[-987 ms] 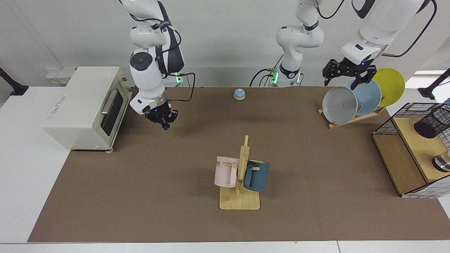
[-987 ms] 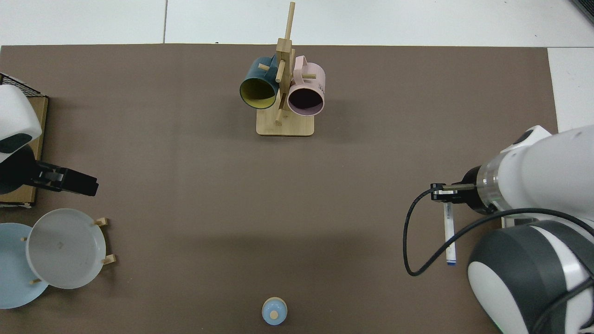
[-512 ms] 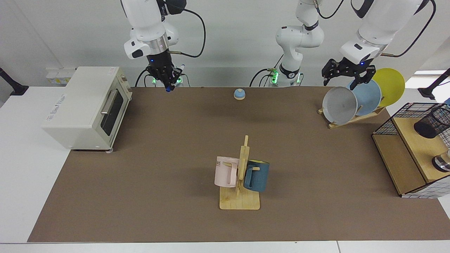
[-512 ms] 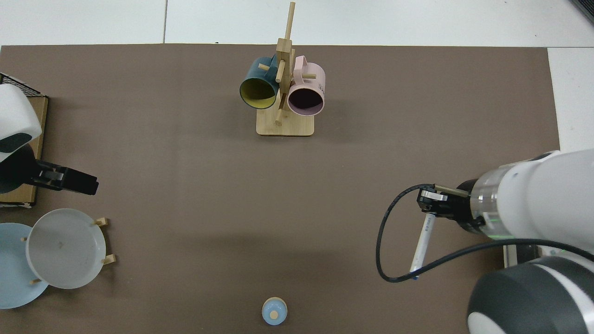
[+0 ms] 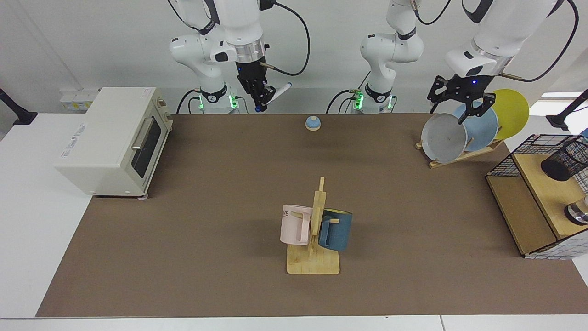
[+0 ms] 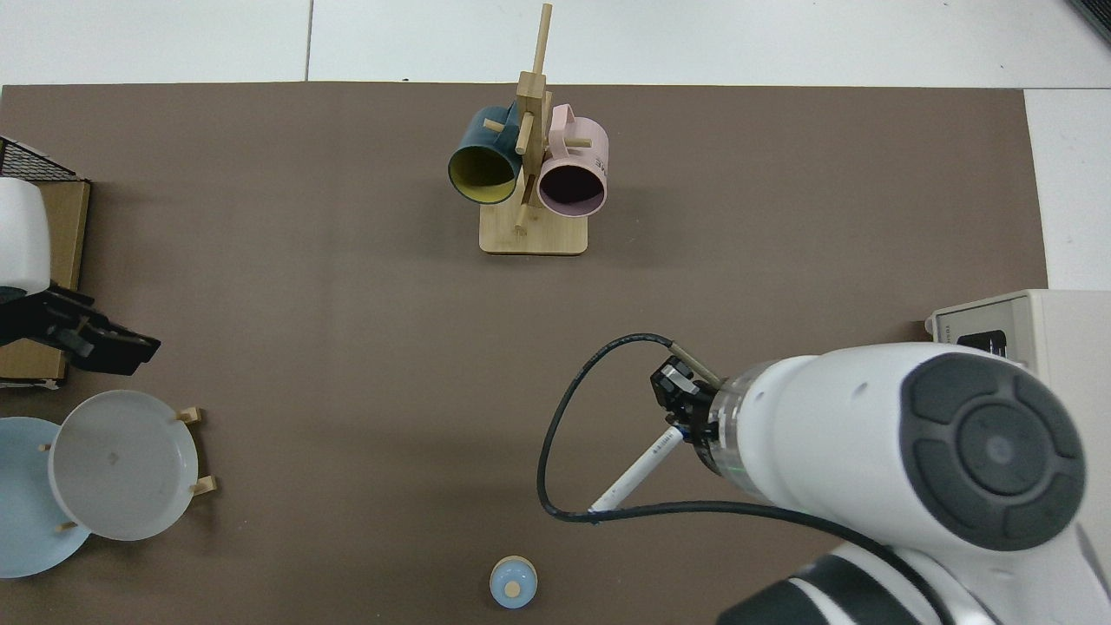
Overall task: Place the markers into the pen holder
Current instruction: 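Carry the marker with the right gripper toward the table middle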
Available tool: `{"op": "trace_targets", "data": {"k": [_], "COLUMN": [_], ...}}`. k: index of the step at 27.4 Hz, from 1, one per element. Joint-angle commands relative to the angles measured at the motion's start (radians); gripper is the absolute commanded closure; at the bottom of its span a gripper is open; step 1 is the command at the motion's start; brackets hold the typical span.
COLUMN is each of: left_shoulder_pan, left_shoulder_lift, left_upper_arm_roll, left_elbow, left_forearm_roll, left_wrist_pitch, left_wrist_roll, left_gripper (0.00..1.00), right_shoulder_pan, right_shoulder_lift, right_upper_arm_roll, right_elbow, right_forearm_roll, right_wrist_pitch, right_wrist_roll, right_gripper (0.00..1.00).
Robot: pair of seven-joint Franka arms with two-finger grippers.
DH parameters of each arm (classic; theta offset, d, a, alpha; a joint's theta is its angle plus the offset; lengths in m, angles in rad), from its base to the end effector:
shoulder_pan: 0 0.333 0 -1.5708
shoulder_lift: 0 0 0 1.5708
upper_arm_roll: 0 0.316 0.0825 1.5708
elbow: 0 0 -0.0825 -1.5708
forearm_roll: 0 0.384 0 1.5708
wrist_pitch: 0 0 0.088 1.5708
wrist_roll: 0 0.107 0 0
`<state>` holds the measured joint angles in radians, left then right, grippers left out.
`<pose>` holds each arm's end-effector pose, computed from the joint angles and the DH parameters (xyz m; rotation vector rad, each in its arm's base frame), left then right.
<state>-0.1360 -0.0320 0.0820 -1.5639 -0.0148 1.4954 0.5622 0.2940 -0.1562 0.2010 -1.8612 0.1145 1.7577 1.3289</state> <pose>0.5361 -0.0299 0.6387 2.9681 -0.9461 -0.0484 0.4482 0.2610 0.5847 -2.7776 1.2638 0.0522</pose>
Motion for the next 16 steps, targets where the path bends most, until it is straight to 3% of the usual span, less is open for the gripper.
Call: {"op": "trace_targets", "data": {"k": [1, 7, 9, 16], "left_shoulder_pan": [0.038, 0.072, 0.073, 0.066], "left_shoulder_lift": [-0.025, -0.028, -0.035, -0.068], "left_upper_arm_roll": [-0.004, -0.004, -0.004, -0.010], "left_elbow": [-0.031, -0.050, -0.062, -0.120], "left_forearm_roll": [-0.013, -0.083, -0.096, -0.128], "left_wrist_pitch": [0.017, 0.019, 0.019, 0.020], "left_wrist_roll": [0.232, 0.444, 0.466, 0.530], "left_gripper": [0.24, 0.21, 0.17, 0.19], "right_shoulder_pan": [0.030, 0.082, 0.096, 0.157], "right_shoulder_lift": [0.078, 0.124, 0.145, 0.253], "right_upper_arm_roll": [-0.005, -0.005, -0.005, -0.005], "right_elbow": [0.062, 0.079, 0.085, 0.177], "right_forearm_roll": [0.034, 0.054, 0.054, 0.051], "right_wrist_pitch": [0.071, 0.140, 0.167, 0.235], "right_wrist_roll": [0.215, 0.381, 0.433, 0.605], "right_gripper": [1.00, 1.00, 1.00, 1.00]}}
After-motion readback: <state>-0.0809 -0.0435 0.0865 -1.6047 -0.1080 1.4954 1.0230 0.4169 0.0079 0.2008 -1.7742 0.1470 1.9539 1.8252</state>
